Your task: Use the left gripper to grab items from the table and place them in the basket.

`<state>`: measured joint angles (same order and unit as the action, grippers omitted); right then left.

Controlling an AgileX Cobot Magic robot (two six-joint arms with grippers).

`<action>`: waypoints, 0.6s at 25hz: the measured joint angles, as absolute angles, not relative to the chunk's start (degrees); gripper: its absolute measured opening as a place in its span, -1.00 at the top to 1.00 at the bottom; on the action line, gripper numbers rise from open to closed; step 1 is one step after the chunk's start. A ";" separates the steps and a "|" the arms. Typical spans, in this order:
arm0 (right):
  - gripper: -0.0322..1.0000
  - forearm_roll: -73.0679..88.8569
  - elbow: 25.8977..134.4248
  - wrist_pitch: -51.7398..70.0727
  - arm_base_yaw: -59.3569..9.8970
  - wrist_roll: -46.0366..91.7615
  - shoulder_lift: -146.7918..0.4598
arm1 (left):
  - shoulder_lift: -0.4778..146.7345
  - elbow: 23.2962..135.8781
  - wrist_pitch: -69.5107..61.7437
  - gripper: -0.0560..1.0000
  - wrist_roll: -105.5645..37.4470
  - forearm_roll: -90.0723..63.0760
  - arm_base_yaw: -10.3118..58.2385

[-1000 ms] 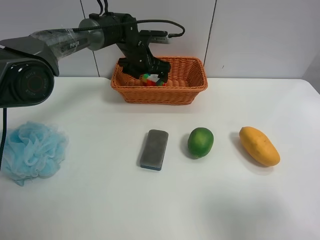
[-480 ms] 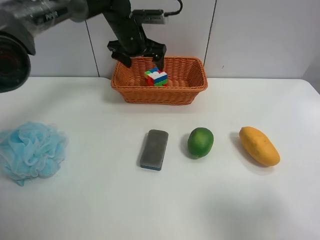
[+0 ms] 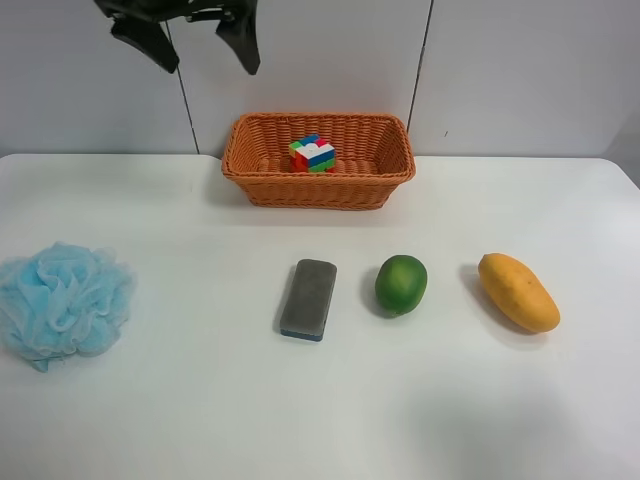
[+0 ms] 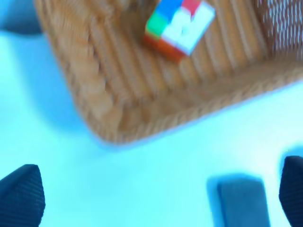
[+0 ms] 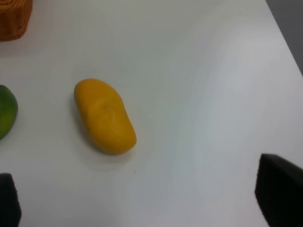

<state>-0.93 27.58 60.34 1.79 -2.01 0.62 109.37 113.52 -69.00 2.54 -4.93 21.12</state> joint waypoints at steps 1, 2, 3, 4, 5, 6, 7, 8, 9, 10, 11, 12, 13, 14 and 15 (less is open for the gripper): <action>-0.99 -0.93 27.58 60.34 1.79 -2.01 0.62 | 106.51 109.70 -69.02 -0.99 1.76 -4.72 20.88; -0.99 -0.93 27.58 60.34 1.79 -2.01 0.62 | 103.61 104.95 -69.02 -0.99 1.17 -4.72 20.55; -0.99 -0.93 27.58 60.34 1.79 -2.01 0.62 | 99.96 100.03 -68.94 -0.99 0.32 -4.72 20.23; -0.99 -0.93 27.58 60.34 1.79 -2.01 0.62 | 95.38 95.79 -68.90 -0.99 -0.38 -4.72 20.00; -0.99 -0.93 27.58 60.34 1.79 -2.01 0.62 | 91.94 90.52 -68.63 -0.99 -1.12 -5.02 19.86; -0.99 -0.93 27.58 60.34 1.79 -2.01 0.62 | 87.62 84.34 -67.01 -0.99 -1.41 -5.42 19.79; -0.99 -0.93 27.58 60.34 1.79 -2.01 0.62 | 83.03 80.06 -65.19 -0.99 -1.63 -5.68 19.79; -0.99 -0.93 27.58 60.34 1.79 -2.01 0.62 | 79.15 75.95 -63.24 -0.99 -1.84 -5.84 19.79; -0.99 -0.93 27.58 60.34 1.79 -2.01 0.62 | 74.56 71.28 -61.02 -0.99 -1.83 -6.10 19.79; -0.99 -0.93 27.58 60.34 1.79 -2.01 0.62 | 70.78 66.99 -59.32 -0.99 -1.83 -6.26 19.79; -0.99 -0.93 27.58 60.34 1.79 -2.01 0.62 | 66.59 63.70 -58.21 -0.99 -1.83 -6.43 19.79; -0.99 -0.93 27.58 60.34 1.79 -2.01 0.62 | 62.51 60.16 -57.73 -0.99 -1.83 -6.43 19.79; -0.99 -0.93 27.58 60.34 1.79 -2.01 0.62 | 58.54 57.09 -57.37 -0.99 -1.83 -6.43 19.79; -0.99 -0.93 27.58 60.34 1.79 -2.01 0.62 | 55.28 54.44 -57.12 -0.99 -1.83 -6.47 19.79; -0.99 -0.93 27.58 60.34 1.79 -2.01 0.62 | 51.54 52.52 -57.12 -0.99 -1.83 -6.54 19.79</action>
<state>-0.93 27.58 60.34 1.79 -2.01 0.62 51.54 52.52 -57.12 -1.83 -6.54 19.79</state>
